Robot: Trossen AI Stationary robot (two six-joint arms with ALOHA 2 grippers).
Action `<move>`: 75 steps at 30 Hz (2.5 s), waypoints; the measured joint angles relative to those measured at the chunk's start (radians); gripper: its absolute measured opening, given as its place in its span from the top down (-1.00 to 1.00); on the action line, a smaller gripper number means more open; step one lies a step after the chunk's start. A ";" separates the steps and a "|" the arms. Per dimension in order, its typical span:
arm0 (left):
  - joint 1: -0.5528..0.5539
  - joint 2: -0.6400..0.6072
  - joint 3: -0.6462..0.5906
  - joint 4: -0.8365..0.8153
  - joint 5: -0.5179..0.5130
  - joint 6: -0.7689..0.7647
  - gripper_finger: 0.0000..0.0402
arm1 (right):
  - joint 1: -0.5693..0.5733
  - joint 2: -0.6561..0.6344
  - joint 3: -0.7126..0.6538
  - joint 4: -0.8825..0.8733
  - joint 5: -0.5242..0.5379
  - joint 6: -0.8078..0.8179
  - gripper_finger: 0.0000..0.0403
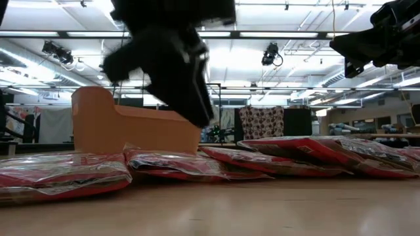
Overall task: Sort popcorn bags into baskets
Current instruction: Put the popcorn bag into the orange bin
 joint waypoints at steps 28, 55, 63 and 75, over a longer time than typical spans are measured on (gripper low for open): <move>0.031 0.137 0.003 0.126 -0.051 0.666 0.49 | 0.000 0.000 0.000 -0.001 0.000 0.000 0.67; 0.002 -0.374 0.002 -0.366 -0.275 -0.360 0.97 | 0.000 0.000 0.000 -0.003 0.000 0.000 0.67; 0.125 -0.381 0.002 -0.893 -0.142 -1.019 0.97 | 0.000 0.000 0.000 -0.003 0.000 0.000 0.67; 0.346 -0.350 -0.013 -0.938 0.032 -1.019 0.95 | 0.000 0.000 0.000 -0.003 0.000 0.000 0.67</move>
